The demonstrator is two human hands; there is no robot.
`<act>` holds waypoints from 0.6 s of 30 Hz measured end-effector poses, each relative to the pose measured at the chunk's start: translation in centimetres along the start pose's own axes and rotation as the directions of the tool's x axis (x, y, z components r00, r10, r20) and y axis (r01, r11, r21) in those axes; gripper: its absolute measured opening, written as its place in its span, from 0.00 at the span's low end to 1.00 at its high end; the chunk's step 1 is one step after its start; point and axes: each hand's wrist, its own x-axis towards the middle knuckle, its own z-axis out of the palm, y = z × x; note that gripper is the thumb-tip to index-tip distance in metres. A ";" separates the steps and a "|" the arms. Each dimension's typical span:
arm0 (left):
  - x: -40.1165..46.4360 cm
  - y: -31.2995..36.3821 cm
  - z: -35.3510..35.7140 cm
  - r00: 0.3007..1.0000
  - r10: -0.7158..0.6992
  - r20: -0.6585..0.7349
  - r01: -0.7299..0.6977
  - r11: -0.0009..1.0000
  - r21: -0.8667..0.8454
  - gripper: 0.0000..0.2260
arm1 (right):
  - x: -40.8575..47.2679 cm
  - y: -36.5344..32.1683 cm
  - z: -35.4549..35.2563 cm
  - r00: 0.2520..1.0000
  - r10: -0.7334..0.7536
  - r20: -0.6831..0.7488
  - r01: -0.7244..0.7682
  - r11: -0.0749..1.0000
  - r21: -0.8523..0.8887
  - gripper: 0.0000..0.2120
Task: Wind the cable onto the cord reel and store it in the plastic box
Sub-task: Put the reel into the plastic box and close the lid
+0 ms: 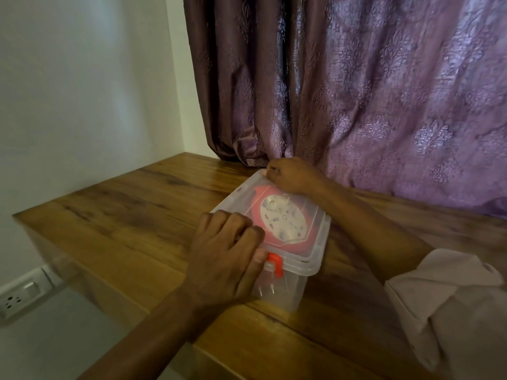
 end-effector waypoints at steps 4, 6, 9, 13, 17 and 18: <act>0.6 0.4 0.4 0.997 -0.071 -0.017 0.070 0.997 -0.035 0.16 | 0.0 0.0 0.0 1.000 -0.001 -0.009 0.001 1.000 0.013 0.16; 0.5 -0.1 0.3 0.992 -0.126 -0.005 0.125 0.988 -0.094 0.14 | 0.0 0.1 0.0 1.000 0.018 -0.016 -0.018 1.000 0.000 0.16; 0.6 -2.8 -0.3 0.979 -0.195 0.064 0.204 0.961 -0.188 0.09 | 0.0 0.1 0.4 0.995 0.095 -0.031 -0.097 0.993 -0.065 0.17; 0.8 -9.1 -2.2 0.908 -0.344 0.239 0.410 0.846 -0.340 0.10 | 0.1 -0.1 -1.2 0.966 0.238 0.102 -0.231 0.970 -0.079 0.18; 1.5 -15.3 -4.9 0.721 -0.505 0.474 0.683 0.630 -0.369 0.12 | -2.3 0.1 -3.2 0.838 0.243 0.489 -0.423 0.855 0.299 0.19; 2.3 -16.5 -5.6 0.663 -0.522 0.538 0.727 0.620 -0.295 0.12 | -3.4 -0.2 -3.0 0.801 0.201 0.563 -0.487 0.767 0.419 0.20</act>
